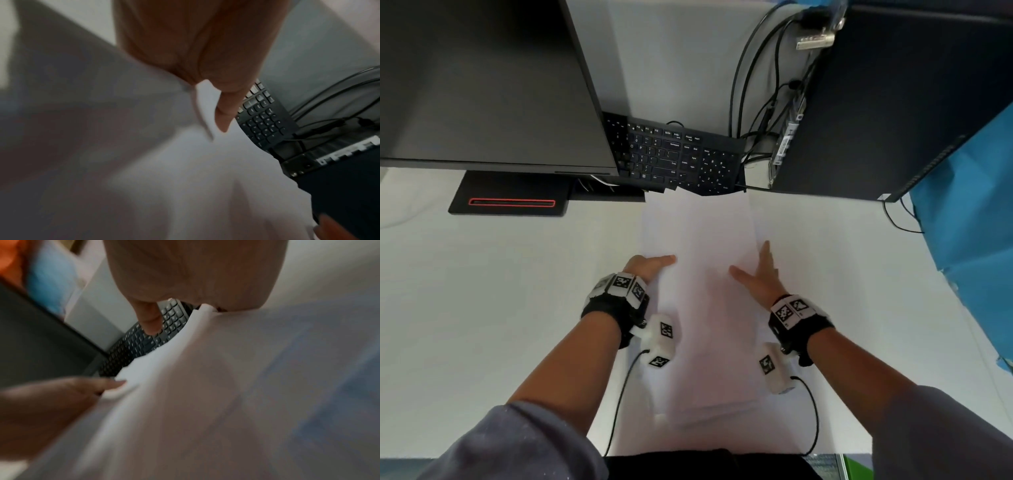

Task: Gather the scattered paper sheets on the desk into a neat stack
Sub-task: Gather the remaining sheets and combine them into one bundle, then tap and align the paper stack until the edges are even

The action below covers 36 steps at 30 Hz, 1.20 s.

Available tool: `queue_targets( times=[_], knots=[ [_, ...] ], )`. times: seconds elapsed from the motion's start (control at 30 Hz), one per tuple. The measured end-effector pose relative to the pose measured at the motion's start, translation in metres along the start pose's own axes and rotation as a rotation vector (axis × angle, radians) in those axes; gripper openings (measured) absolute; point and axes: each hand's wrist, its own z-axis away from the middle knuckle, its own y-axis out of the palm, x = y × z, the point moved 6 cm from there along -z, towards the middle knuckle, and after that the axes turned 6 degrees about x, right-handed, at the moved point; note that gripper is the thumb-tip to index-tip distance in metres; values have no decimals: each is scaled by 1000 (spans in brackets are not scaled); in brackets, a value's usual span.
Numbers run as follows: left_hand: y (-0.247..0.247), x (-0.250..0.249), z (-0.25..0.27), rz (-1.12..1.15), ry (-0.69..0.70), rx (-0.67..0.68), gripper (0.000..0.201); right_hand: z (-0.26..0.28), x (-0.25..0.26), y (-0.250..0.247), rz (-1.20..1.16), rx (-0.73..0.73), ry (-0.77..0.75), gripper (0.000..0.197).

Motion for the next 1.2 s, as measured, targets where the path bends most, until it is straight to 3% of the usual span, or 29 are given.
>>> queue_targets(
  times=[0.1,0.2,0.33,0.4,0.5,0.6,0.7,0.8,1.0,1.13,1.2],
  knots=[
    [1,-2,2,-25,24,-59,64,-1,4,2,-254,-23,-28,103],
    [-3,-6,2,-55,137,-45,39,1,0,-15,-426,-85,-7,96],
    [-1,-11,18,172,381,-11,43,-4,-3,-50,-279,-153,61,88],
    [-1,-23,36,269,491,24,43,0,5,-65,-271,-90,43,70],
    [-9,-48,60,353,619,6,42,17,45,-86,-377,-77,-181,39],
    [-18,-81,88,325,770,-106,42,37,96,-117,-358,-318,-425,34],
    [-22,-106,118,300,920,-327,39,65,134,-133,-396,-439,-598,32],
    [-17,-112,132,296,995,-405,37,81,137,-132,-477,-440,-630,30],
    [-6,-106,114,307,959,-283,53,77,114,-109,-586,-368,-522,21],
    [-14,-118,104,324,955,-218,75,72,114,-115,-671,-312,-536,58],
    [-20,-121,99,332,924,-204,72,70,118,-121,-614,-331,-535,60]
  ],
)
